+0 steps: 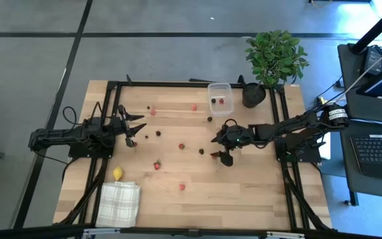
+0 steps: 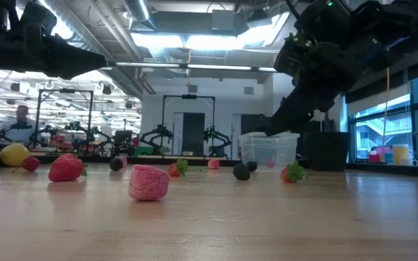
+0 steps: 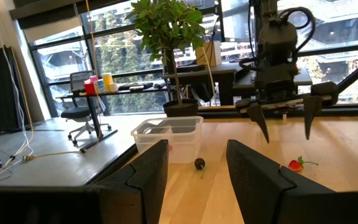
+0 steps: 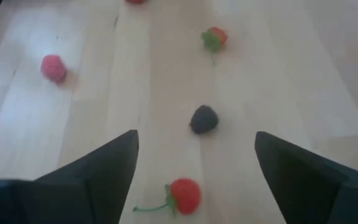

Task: Pick and placing Produce into tupperware
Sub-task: Put the right strawberry into the transparent bin

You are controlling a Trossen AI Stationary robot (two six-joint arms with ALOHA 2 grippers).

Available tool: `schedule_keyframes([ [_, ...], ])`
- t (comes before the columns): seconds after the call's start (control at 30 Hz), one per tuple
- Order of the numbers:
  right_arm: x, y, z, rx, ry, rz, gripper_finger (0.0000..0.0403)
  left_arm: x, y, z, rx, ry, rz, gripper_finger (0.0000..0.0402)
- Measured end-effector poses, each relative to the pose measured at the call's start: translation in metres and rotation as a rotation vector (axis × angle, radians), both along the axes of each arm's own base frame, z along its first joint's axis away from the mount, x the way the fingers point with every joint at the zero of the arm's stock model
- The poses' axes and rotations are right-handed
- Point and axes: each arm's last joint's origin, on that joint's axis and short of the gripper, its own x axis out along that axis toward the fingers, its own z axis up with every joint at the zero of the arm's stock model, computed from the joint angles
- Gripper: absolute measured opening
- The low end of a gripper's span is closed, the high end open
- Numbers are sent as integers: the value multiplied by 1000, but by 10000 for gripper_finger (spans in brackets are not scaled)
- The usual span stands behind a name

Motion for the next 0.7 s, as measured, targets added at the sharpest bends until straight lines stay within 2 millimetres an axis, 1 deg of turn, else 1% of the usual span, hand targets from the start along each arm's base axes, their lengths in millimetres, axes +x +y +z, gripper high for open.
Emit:
schedule_keyframes([
  [0.17,-4,8,-5,-20,58,39,325,0,0,0,0,0,0,157],
  [0.27,-3,12,-9,-7,73,38,325,0,0,0,0,0,0,157],
  [0.5,0,21,-33,-45,154,1,325,0,0,0,-1,-1,0,157],
  [0.7,4,25,-47,-49,175,2,312,0,0,0,-2,-1,0,157],
])
